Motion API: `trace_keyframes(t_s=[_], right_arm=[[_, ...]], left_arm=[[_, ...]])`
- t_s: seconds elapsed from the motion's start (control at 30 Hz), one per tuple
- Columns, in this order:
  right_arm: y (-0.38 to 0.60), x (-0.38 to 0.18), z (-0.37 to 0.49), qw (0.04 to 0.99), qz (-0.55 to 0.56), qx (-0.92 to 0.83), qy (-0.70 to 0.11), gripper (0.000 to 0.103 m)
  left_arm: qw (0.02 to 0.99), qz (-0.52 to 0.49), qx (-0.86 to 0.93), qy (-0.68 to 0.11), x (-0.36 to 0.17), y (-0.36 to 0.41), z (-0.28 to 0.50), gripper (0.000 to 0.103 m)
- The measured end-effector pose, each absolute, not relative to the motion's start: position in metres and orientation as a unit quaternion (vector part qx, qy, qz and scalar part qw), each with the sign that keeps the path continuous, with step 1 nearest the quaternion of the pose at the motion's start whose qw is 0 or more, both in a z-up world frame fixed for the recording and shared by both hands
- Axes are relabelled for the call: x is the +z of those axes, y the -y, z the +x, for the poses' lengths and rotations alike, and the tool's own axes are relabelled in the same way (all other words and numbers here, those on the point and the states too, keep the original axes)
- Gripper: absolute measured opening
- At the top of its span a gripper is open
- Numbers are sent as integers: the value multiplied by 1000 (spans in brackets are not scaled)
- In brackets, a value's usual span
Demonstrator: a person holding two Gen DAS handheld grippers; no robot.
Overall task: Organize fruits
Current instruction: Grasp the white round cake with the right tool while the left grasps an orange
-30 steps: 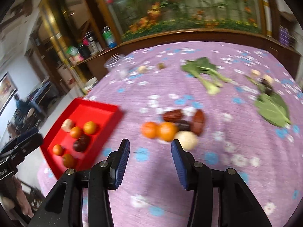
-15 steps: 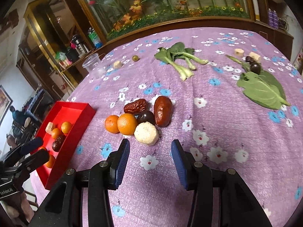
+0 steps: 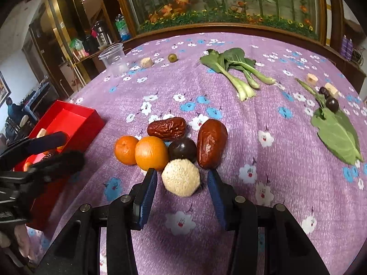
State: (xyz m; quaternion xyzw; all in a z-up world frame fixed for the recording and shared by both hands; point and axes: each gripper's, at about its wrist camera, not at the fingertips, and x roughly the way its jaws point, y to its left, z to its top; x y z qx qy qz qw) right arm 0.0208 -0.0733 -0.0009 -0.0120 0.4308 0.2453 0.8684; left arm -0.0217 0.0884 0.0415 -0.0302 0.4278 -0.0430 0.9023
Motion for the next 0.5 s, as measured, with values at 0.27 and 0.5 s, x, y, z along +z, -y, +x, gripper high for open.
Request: trace_keyframes(t_s=[0.27,0.5], right_arm=[[75,-1,20,870,-20,251,-423,35],[95,-2,22,861,30,258,-436,35]], left_arm=[[894,2,-74,-441,26,-71,2,73],[888,12,-106,-446,23,-65,9,47]])
